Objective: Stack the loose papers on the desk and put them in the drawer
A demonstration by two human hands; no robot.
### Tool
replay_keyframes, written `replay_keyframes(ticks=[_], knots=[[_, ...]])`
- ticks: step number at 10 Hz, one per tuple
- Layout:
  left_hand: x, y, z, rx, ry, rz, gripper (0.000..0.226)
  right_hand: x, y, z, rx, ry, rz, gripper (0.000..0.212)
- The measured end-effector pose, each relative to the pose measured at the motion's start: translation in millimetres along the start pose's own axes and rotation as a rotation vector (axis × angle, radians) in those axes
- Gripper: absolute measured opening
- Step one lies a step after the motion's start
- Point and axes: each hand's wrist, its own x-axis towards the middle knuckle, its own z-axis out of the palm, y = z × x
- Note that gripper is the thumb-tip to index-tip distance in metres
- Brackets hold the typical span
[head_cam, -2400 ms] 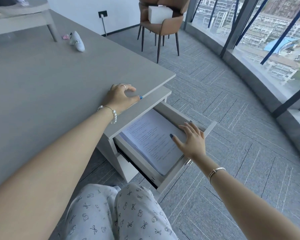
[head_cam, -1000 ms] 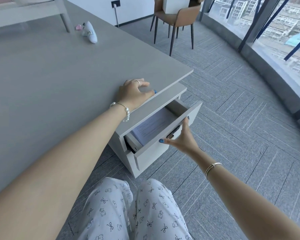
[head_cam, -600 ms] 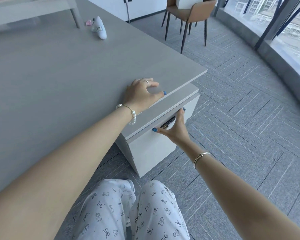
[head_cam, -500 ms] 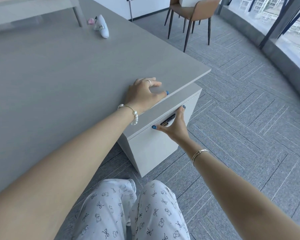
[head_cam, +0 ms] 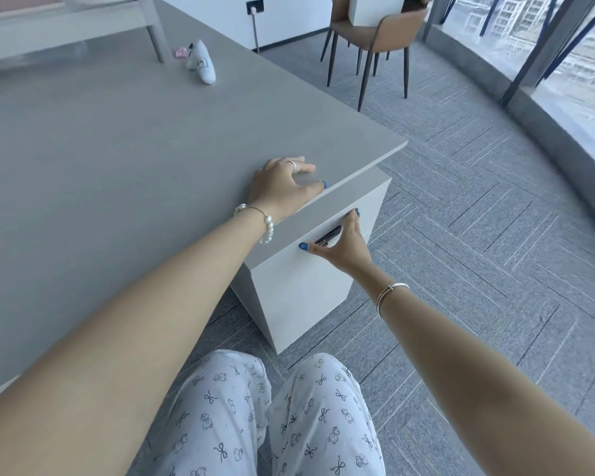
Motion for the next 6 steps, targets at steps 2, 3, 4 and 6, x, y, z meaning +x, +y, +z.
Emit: replay_keyframes(ticks=[2, 3, 4, 6], knots=[[-1, -2, 0, 0.046, -0.028, 0.014, 0.044, -21, -5, -17, -0.067, -0.009, -0.028, 0.116], [-3, -1, -1, 0.099, -0.043, 0.022, 0.047, -33, -7, -28, -0.099, 0.001, -0.035, 0.109], [-6, 6, -4, 0.136, -0.105, 0.021, 0.052, -48, -14, -40, -0.112, 0.009, -0.044, 0.104], [-28, 19, -3, 0.19, -0.102, 0.06, 0.049, -78, -24, -58, -0.117, 0.055, -0.079, 0.099]])
